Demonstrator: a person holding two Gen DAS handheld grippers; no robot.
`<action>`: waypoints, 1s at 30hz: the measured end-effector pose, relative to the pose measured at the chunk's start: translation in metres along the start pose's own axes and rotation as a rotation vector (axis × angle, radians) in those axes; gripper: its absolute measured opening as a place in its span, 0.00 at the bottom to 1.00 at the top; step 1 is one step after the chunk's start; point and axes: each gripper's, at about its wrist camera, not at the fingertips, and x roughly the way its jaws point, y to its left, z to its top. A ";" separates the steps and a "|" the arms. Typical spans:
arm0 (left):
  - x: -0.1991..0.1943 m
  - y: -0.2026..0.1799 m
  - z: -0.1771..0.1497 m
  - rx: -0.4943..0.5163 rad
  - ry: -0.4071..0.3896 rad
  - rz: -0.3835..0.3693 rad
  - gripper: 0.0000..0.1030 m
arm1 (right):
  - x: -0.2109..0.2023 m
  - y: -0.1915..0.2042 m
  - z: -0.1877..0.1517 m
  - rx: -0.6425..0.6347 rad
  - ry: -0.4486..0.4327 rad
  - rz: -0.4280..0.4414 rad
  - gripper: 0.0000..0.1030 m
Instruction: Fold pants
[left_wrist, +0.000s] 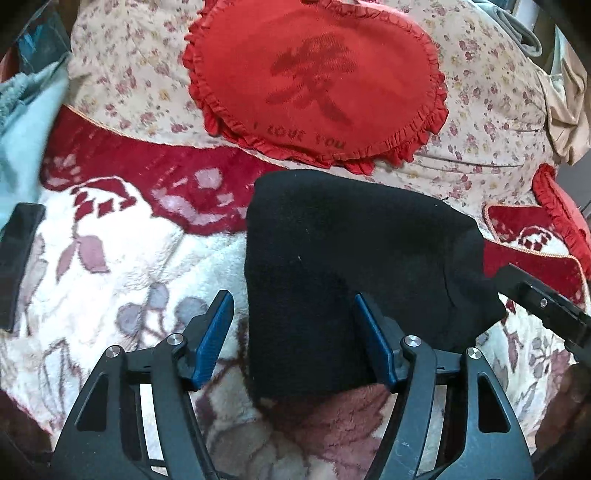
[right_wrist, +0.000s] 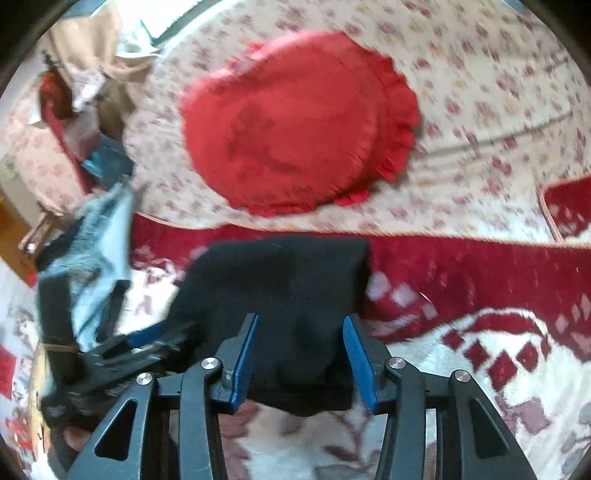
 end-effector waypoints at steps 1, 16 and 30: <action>-0.002 0.000 -0.002 0.000 -0.005 0.010 0.65 | 0.000 0.007 0.000 -0.025 -0.003 0.001 0.43; -0.049 -0.011 -0.023 0.059 -0.109 0.118 0.65 | 0.002 0.030 -0.015 -0.063 -0.013 -0.100 0.42; -0.107 -0.019 -0.041 0.066 -0.206 0.134 0.65 | -0.050 0.058 -0.027 -0.082 -0.069 -0.106 0.42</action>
